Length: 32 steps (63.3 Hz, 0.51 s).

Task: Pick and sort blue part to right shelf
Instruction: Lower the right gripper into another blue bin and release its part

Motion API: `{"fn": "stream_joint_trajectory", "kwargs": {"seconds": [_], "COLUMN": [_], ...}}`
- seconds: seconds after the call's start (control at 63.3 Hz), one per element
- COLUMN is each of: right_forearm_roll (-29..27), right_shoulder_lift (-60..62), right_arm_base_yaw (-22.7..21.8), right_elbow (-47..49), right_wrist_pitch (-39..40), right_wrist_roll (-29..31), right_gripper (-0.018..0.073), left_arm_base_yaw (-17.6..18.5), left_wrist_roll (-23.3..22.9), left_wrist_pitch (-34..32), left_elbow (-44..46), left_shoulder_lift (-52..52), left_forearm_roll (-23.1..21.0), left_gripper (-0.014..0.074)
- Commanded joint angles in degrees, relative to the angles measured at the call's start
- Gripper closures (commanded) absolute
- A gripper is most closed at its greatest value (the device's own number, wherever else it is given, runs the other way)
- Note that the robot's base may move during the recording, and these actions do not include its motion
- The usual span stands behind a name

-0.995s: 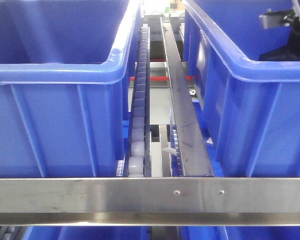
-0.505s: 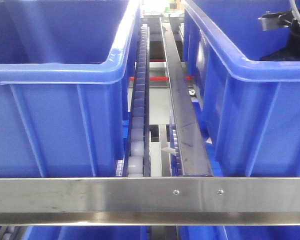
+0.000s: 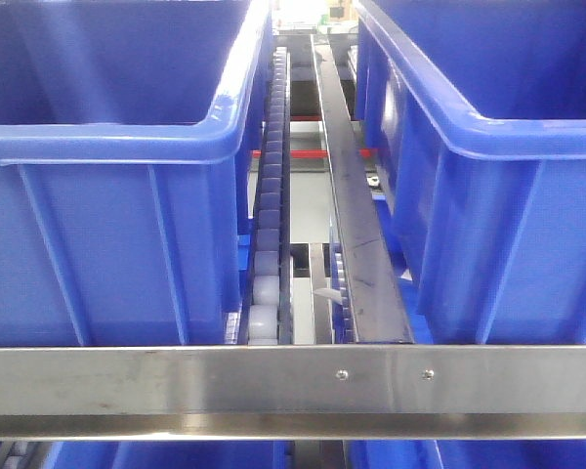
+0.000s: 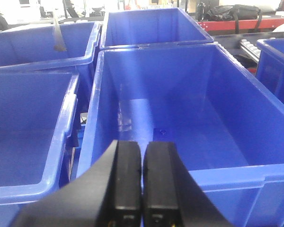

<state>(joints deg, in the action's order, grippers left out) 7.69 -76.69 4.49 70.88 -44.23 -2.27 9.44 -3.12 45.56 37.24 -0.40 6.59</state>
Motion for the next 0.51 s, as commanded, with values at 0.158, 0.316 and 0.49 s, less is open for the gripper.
{"fn": "stream_joint_trajectory", "kwargs": {"seconds": [0.158, 0.316, 0.49], "right_forearm_roll": [-0.6, -0.6, -0.6], "right_shoulder_lift": [21.4, 36.0, 52.5], "right_arm_base_yaw": [-0.1, -0.1, -0.1], "right_elbow": [-16.5, -29.4, -41.2], "right_wrist_pitch": [9.0, 13.0, 12.7], "right_wrist_roll": [0.5, 0.5, 0.5], "right_gripper": [0.0525, 0.0525, 0.0525], "left_arm_base_yaw": [0.1, 0.1, 0.1], "left_wrist_roll": [0.0, -0.1, -0.1], "left_wrist_pitch": [-4.8, -5.0, -5.8], "left_elbow": [1.4, 1.4, 1.4], "left_shoulder_lift": [-0.3, -0.3, -0.3], "left_forearm_roll": [-0.3, -0.3, -0.3], "left_gripper": [0.0471, 0.0471, 0.0471]}}
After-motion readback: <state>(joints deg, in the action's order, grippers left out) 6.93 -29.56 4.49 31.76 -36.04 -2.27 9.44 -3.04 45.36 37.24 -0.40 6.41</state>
